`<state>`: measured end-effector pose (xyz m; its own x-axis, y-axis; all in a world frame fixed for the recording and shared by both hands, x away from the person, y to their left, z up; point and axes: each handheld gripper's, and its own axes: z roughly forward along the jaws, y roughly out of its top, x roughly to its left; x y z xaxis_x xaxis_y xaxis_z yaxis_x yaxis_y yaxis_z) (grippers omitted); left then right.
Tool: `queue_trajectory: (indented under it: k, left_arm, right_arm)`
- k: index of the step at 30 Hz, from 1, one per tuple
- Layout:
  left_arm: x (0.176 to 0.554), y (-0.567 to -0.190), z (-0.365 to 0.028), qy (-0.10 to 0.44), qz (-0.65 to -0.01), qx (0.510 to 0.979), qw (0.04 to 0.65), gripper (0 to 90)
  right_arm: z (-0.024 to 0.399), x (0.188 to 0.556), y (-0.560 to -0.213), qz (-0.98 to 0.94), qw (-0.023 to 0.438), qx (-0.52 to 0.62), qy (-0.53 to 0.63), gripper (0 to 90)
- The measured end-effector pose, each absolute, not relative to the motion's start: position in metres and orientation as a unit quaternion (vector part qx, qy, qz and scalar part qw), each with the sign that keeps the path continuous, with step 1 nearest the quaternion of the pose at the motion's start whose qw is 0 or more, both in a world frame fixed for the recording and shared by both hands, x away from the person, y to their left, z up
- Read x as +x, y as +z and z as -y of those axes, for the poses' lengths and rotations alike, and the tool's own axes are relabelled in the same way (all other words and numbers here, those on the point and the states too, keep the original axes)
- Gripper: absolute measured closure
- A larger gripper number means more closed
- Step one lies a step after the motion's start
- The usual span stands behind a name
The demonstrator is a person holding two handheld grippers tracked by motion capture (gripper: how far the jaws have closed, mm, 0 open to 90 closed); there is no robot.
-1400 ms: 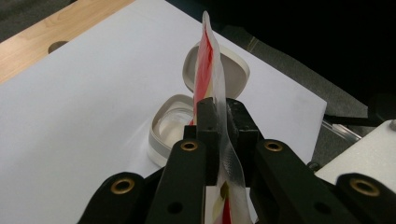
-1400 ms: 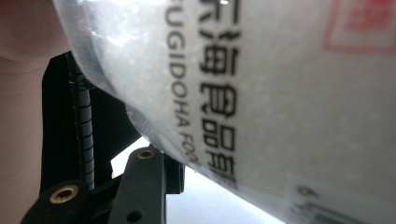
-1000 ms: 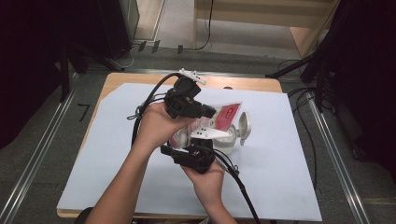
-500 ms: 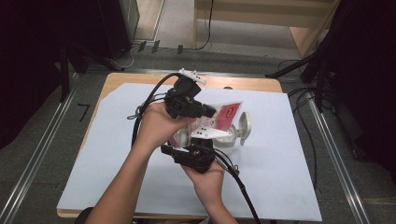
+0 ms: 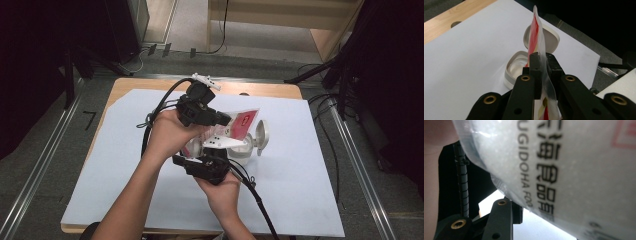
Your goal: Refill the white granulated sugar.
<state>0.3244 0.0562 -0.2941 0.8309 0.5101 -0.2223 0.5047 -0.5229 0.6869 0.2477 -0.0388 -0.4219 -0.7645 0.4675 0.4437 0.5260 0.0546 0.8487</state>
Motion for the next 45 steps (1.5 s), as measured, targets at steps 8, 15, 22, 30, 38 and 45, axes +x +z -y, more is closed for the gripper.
queue_trajectory:
  k: [8, 15, 22, 30, 38, 45]
  left_arm:
    - [0.327, -0.292, -0.051, 0.008, -0.290, 0.876, 0.385, 86.3]
    - [0.332, -0.288, -0.047, 0.002, -0.288, 0.882, 0.374, 85.7]
    - [0.334, -0.288, -0.046, -0.004, -0.288, 0.882, 0.373, 85.6]
    - [0.335, -0.289, -0.048, -0.004, -0.287, 0.884, 0.368, 85.5]
    - [0.336, -0.289, -0.047, -0.007, -0.286, 0.885, 0.367, 85.8]
    - [0.336, -0.290, -0.047, -0.006, -0.282, 0.888, 0.364, 86.5]
  right_arm:
    - [0.040, 0.252, -0.422, 0.712, 0.036, -0.349, -0.608, 63.2]
    - [0.041, 0.255, -0.420, 0.705, 0.044, -0.349, -0.616, 63.2]
    - [0.044, 0.255, -0.419, 0.705, 0.041, -0.351, -0.615, 63.3]
    - [0.042, 0.254, -0.420, 0.706, 0.044, -0.350, -0.614, 63.3]
    - [0.043, 0.254, -0.420, 0.709, 0.038, -0.351, -0.611, 63.4]
    - [0.044, 0.254, -0.421, 0.712, 0.037, -0.351, -0.607, 63.4]
